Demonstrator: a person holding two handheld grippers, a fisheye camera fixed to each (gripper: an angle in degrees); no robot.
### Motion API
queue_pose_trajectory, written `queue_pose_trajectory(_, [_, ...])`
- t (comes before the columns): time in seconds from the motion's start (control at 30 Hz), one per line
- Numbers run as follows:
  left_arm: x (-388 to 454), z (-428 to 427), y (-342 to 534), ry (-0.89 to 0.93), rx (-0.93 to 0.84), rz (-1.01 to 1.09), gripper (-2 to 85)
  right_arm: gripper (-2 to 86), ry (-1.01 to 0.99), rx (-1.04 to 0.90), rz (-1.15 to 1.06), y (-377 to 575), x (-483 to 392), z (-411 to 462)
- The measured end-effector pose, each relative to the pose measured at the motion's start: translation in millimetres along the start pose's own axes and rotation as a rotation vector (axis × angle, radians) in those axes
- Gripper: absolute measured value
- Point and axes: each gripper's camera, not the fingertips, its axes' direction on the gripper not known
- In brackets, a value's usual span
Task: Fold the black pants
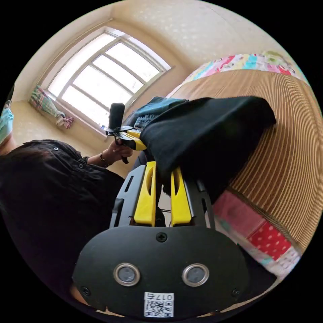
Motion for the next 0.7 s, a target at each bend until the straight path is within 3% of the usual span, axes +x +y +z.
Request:
queue_pose_trajectory(0.13, [-38, 2, 51, 0.119, 0.024, -0.238, 9.3, 11.0, -0.004, 0.0, 0.135, 4, 20, -23])
queue_pose_trajectory(0.2, [-60, -33, 50, 0.172, 0.171, -0.309, 12.8, 12.6, 0.042, 0.134, 0.126, -24, 26, -67])
queue_pose_trajectory(0.37, [-94, -79, -25, 0.051, 0.28, -0.322, 21.2, 21.8, 0.059, 0.191, 0.199, -112, 72, -107])
queue_pose_trajectory(0.53, [-136, -44, -101, 0.077, 0.195, -0.423, 24.7, 25.9, 0.116, 0.043, 0.36, -151, 126, -60])
queue_pose_trajectory(0.7, [-119, -26, -99, -0.032, 0.158, -0.428, 20.7, 22.4, 0.08, 0.03, 0.306, -112, 103, -31])
